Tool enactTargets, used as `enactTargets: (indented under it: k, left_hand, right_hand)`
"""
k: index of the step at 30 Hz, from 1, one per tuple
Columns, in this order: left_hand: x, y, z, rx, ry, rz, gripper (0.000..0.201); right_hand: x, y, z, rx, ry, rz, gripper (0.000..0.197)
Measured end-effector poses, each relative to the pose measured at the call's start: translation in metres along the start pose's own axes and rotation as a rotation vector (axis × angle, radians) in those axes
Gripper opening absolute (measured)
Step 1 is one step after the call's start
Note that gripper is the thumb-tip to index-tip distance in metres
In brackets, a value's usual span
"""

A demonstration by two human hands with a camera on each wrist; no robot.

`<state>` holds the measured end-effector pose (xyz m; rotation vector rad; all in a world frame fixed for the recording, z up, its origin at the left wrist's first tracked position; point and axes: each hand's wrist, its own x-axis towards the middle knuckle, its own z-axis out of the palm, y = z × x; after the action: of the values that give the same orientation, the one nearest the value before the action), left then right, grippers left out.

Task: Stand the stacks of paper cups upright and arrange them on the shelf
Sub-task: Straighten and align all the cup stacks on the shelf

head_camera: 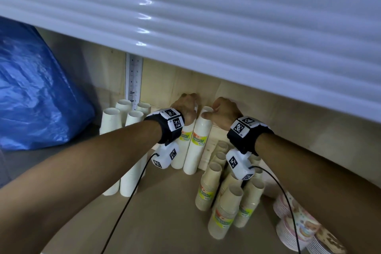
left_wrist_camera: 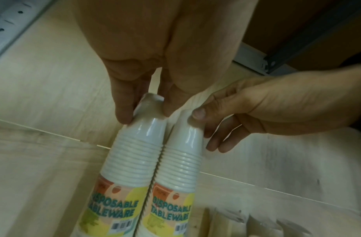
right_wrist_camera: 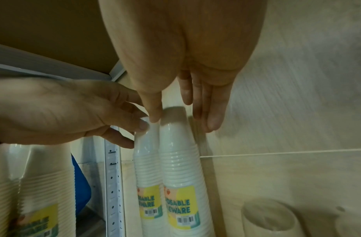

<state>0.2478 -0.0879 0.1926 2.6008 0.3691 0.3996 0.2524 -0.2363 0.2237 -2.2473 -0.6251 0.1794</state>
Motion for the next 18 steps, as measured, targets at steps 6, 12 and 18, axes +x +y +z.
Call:
enactTargets:
  k: [6, 12, 18]
  left_hand:
    - [-0.013, 0.008, -0.021, 0.019, -0.006, 0.031, 0.042]
    - [-0.034, 0.015, -0.053, -0.022, 0.027, 0.075, 0.062]
    - [-0.06, 0.008, -0.095, 0.017, 0.109, 0.139, 0.063]
  right_hand:
    - [-0.006, -0.009, -0.01, -0.086, 0.074, -0.021, 0.038]
    - [-0.008, -0.026, -0.006, -0.255, 0.187, -0.137, 0.048]
    - [-0.008, -0.051, 0.011, -0.253, 0.204, -0.237, 0.054]
